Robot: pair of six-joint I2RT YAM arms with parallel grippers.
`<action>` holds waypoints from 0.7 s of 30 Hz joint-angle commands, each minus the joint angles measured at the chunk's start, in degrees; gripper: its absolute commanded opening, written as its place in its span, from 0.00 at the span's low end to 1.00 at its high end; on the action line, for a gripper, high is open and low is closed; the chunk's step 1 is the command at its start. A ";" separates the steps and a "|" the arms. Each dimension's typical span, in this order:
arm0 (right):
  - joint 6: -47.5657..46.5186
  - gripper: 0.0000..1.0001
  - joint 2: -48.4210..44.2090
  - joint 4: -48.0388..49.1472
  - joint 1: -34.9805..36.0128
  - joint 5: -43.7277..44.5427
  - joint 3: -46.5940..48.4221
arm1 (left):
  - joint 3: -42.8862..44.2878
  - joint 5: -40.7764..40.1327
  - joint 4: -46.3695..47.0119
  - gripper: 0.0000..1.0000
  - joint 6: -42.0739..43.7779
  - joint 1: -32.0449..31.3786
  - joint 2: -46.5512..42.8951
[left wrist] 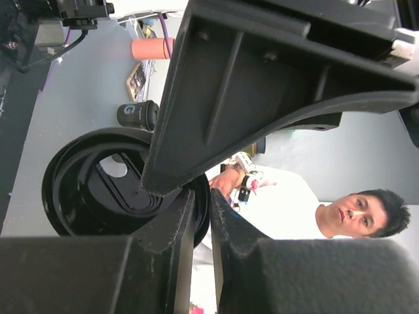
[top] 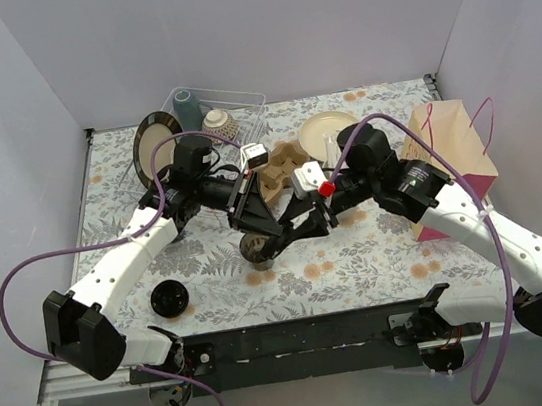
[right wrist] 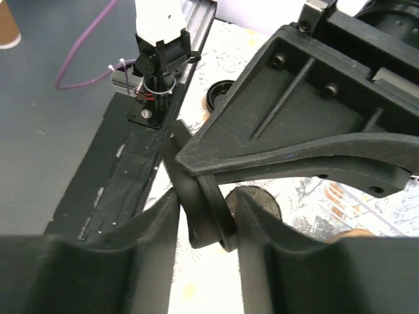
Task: Pack the takeout coffee
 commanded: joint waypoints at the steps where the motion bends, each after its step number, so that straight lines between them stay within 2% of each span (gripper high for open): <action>1: 3.63 0.34 -0.51 2.04 1.55 0.25 -0.64 | 2.09 0.42 1.25 0.00 0.00 0.04 -1.85; 5: 9.16 0.23 -1.30 3.89 1.63 1.22 -0.65 | 4.19 -1.07 1.16 0.07 0.44 0.04 -0.27; 6: 10.05 0.22 -1.39 3.98 1.55 1.22 -0.56 | 4.98 -1.78 1.24 0.14 0.87 0.13 0.00; 8: 12.51 0.20 -1.48 3.89 1.55 1.31 -0.21 | 8.13 -5.10 0.46 0.36 2.19 0.57 1.22; 9: 15.04 0.20 -1.56 3.80 1.63 1.31 -0.03 | 9.37 -6.51 -0.59 0.39 2.98 1.00 1.67; 10: 16.46 0.20 -1.74 3.89 1.55 1.31 -0.12 | 11.04 -8.62 -3.21 0.49 5.34 2.23 2.37; 13: 22.00 0.20 -2.62 4.77 1.55 1.66 -0.55 | 17.72 -18.55 -10.42 0.60 9.30 6.35 4.83; 17: 31.57 0.19 -4.29 8.28 1.46 5.08 -1.87 | 23.35 -33.30 -14.66 0.70 11.68 12.51 5.11; 18: 33.68 0.18 -4.20 9.07 1.55 6.05 -1.79 | 24.40 -40.56 -16.05 0.72 12.21 14.09 4.14; 20: 39.66 0.18 -3.07 9.08 1.46 8.85 -1.18 | 25.03 -48.68 -17.38 0.80 14.13 15.07 2.47; 21: 41.50 0.18 -2.45 8.03 1.46 9.74 -0.56 | 24.42 -56.63 -18.08 0.81 15.19 15.16 1.59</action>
